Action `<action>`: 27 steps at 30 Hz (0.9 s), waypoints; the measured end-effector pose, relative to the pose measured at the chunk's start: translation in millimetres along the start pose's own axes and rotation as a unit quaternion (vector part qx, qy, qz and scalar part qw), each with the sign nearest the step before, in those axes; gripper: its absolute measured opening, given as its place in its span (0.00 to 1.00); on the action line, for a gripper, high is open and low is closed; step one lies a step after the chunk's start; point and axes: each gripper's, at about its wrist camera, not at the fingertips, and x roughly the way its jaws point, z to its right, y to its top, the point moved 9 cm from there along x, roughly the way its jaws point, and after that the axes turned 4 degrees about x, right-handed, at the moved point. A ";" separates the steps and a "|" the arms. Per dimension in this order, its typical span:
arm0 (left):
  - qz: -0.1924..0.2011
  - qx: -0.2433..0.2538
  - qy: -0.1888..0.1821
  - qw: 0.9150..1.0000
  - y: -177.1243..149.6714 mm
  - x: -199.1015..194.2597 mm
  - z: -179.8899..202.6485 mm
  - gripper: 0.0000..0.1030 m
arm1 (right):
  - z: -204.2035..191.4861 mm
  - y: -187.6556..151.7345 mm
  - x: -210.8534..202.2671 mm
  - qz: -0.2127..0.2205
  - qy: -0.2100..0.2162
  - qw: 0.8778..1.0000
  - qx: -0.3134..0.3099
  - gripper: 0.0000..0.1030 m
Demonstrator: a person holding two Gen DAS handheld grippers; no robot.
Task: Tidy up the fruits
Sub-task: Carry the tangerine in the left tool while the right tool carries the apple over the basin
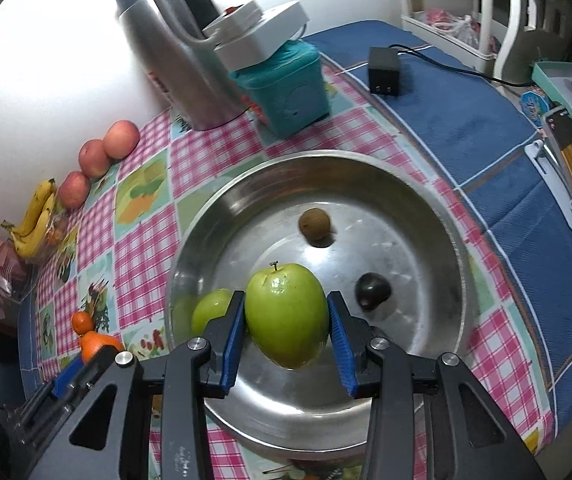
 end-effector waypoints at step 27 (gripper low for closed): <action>-0.008 0.069 -0.031 0.997 -10.4 28.3 54.8 0.34 | 4.7 0.2 4.4 -0.002 0.005 1.000 -0.006 0.40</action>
